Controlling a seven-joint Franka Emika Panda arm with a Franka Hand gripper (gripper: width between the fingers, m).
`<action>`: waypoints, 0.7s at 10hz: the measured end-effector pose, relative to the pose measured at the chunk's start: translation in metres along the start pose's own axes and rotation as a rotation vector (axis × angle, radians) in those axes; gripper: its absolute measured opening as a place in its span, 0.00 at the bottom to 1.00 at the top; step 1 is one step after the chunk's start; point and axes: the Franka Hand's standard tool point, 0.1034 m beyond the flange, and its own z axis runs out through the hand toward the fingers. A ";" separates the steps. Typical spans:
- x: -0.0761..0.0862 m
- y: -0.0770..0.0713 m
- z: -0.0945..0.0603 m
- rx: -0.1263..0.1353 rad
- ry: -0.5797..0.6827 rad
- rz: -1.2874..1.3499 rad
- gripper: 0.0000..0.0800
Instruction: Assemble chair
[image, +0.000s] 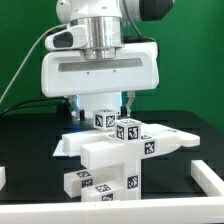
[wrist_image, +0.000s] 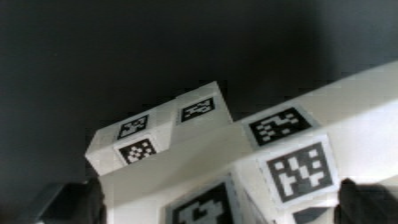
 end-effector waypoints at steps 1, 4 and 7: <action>0.006 0.002 -0.003 -0.023 0.010 -0.169 0.81; 0.022 0.007 -0.007 -0.040 0.025 -0.297 0.81; 0.022 0.007 -0.007 -0.041 0.025 -0.297 0.50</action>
Offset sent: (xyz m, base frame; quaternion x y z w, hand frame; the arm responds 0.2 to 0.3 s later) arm 0.0000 0.0000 0.0000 0.0000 0.0000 0.0000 1.0000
